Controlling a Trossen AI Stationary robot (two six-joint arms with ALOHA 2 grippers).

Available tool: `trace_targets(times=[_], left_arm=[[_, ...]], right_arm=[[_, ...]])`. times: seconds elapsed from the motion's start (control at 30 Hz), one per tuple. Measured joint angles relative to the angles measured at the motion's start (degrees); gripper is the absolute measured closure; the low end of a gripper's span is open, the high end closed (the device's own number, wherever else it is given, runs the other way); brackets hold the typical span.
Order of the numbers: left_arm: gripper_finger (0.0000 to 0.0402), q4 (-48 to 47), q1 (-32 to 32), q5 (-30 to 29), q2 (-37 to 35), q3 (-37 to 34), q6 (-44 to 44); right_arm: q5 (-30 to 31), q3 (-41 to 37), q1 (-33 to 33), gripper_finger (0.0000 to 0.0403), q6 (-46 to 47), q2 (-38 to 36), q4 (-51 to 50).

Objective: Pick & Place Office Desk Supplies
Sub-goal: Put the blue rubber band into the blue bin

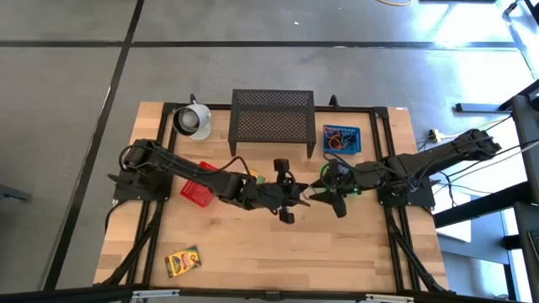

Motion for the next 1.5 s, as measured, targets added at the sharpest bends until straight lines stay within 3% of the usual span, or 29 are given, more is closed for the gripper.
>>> trace_targets(times=[0.2,0.4,0.47,0.63,0.8,0.97,1.13,1.3,1.5], left_arm=[[0.0398,0.0,0.8,0.0,0.0,0.0,0.6],[0.0398,0.0,0.8,0.0,0.0,0.0,2.1],[0.0397,0.1,0.8,-0.1,0.0,0.0,0.7],[0.0378,0.0,1.6,-1.1,0.0,0.0,-4.8],[0.0321,-0.1,3.6,1.2,0.0,0.0,-7.8],[0.0266,-0.9,5.6,-0.1,0.0,0.0,-11.2],[0.0247,-0.4,7.1,-3.0,0.0,0.0,-12.1],[0.0245,0.0,9.4,-3.6,0.0,0.0,-14.3],[0.0245,-0.1,11.5,-3.6,0.0,0.0,-17.0]], right_arm=[[0.0,0.0,-1.3,0.0243,-0.1,0.0,-0.1],[0.0,0.0,-3.3,0.0368,-0.2,0.0,-0.8],[-0.2,0.0,-4.1,0.0392,0.0,0.0,-1.3],[-2.4,0.0,-7.7,0.0398,1.9,0.0,-3.7],[-4.2,0.0,-12.9,0.0400,2.2,-1.3,-8.0],[-4.1,0.0,-20.3,0.0401,2.1,-6.5,-18.0],[-3.0,0.0,-30.3,0.0401,2.0,-9.9,-31.0],[-0.6,0.0,-40.2,0.0402,0.7,-5.7,-36.2],[0.1,0.0,-51.2,0.0402,-3.2,3.2,-35.6]])
